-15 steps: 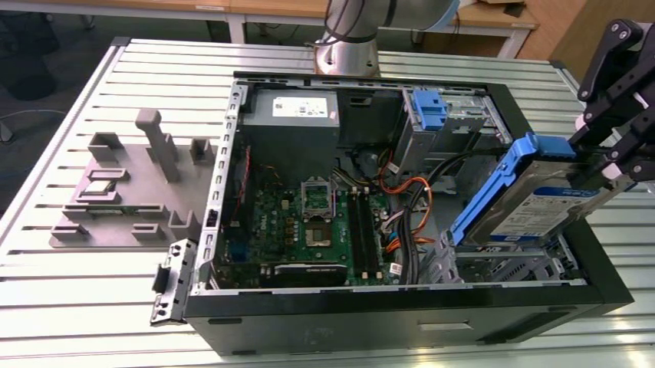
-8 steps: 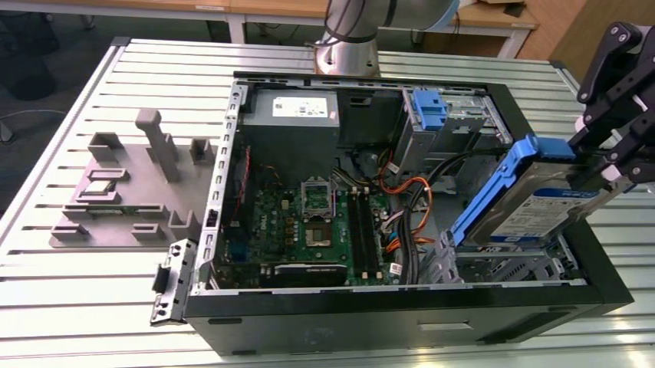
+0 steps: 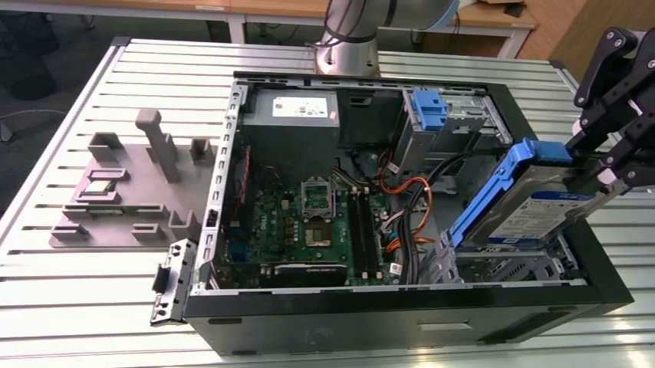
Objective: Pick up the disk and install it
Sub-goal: 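Insert the disk into the insertion slot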
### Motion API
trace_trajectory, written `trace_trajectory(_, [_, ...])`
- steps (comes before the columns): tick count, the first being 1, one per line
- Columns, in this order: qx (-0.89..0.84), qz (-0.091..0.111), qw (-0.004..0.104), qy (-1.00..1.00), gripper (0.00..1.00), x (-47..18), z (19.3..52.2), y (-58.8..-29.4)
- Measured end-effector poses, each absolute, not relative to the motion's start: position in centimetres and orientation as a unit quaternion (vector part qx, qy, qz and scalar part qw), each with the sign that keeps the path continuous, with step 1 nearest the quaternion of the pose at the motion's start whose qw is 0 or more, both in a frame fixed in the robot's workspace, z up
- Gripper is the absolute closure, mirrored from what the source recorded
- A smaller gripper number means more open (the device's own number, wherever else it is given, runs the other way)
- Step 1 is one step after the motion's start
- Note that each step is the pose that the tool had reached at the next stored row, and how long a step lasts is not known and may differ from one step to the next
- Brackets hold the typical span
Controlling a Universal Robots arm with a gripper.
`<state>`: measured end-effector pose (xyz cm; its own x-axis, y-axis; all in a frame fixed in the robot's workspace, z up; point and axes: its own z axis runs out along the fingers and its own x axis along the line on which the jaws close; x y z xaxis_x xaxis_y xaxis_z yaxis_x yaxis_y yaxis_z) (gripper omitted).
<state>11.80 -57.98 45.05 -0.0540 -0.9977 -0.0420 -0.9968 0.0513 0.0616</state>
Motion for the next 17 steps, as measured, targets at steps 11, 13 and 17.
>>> trace_trajectory(11, [0.692, -0.037, 0.006, -0.721, 0.65, 11.81, 45.02, -57.94])
trace_trajectory(13, [0.692, -0.037, 0.006, -0.721, 0.65, 11.81, 45.03, -57.92])
trace_trajectory(17, [0.692, -0.037, 0.006, -0.721, 0.65, 11.81, 45.02, -57.90])
